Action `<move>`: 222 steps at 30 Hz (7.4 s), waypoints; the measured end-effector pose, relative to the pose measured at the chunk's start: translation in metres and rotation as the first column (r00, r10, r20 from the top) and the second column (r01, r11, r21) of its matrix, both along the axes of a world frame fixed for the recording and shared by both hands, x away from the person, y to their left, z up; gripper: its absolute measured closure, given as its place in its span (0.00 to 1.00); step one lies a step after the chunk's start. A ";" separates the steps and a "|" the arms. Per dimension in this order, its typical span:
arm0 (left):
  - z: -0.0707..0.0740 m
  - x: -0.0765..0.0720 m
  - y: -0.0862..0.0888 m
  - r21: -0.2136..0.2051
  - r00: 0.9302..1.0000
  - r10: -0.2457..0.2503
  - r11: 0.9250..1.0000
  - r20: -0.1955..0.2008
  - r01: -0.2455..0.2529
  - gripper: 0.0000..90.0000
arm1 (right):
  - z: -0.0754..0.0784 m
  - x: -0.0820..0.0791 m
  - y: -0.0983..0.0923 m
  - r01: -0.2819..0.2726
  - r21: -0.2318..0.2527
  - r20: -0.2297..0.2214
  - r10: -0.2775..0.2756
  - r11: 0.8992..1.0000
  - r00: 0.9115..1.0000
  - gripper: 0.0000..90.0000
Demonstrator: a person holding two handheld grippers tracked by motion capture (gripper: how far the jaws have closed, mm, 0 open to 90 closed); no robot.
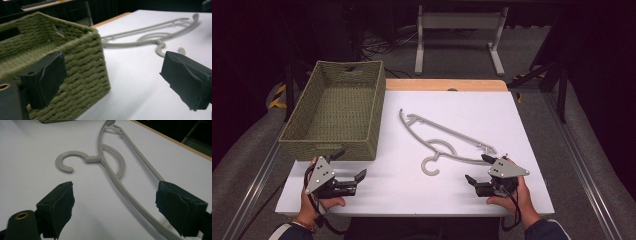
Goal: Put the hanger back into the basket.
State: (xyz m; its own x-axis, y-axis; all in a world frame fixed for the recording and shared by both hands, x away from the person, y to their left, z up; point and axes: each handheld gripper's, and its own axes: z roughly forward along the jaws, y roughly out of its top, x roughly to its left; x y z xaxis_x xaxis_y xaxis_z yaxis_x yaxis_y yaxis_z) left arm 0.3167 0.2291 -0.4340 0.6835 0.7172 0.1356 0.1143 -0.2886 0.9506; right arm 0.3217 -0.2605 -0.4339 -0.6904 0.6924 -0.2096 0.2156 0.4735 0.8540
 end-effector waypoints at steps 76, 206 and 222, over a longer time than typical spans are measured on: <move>-0.019 0.008 -0.023 0.068 0.960 -0.182 0.977 -0.214 0.201 0.12 | 0.013 0.106 0.044 -0.151 -0.136 -0.453 0.074 0.979 0.888 0.92; 0.089 0.063 -0.127 -0.227 0.966 -0.253 0.940 0.044 0.256 0.89 | 0.026 0.004 0.056 -0.176 -0.166 0.221 0.210 0.970 0.952 0.58; 0.143 0.066 -0.102 -0.182 0.969 -0.140 0.967 0.204 0.178 0.89 | 0.015 -0.001 0.038 -0.169 -0.155 0.149 0.192 0.973 0.970 0.52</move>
State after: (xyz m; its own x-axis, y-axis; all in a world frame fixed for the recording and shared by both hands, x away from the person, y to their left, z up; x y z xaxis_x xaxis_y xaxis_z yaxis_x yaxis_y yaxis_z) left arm 0.3822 0.1275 -0.2913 0.7668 0.6266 0.1390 -0.1037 -0.0928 0.9903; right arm 0.3206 -0.2226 -0.4192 -0.7499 0.5153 -0.4147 -0.0198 0.6092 0.7928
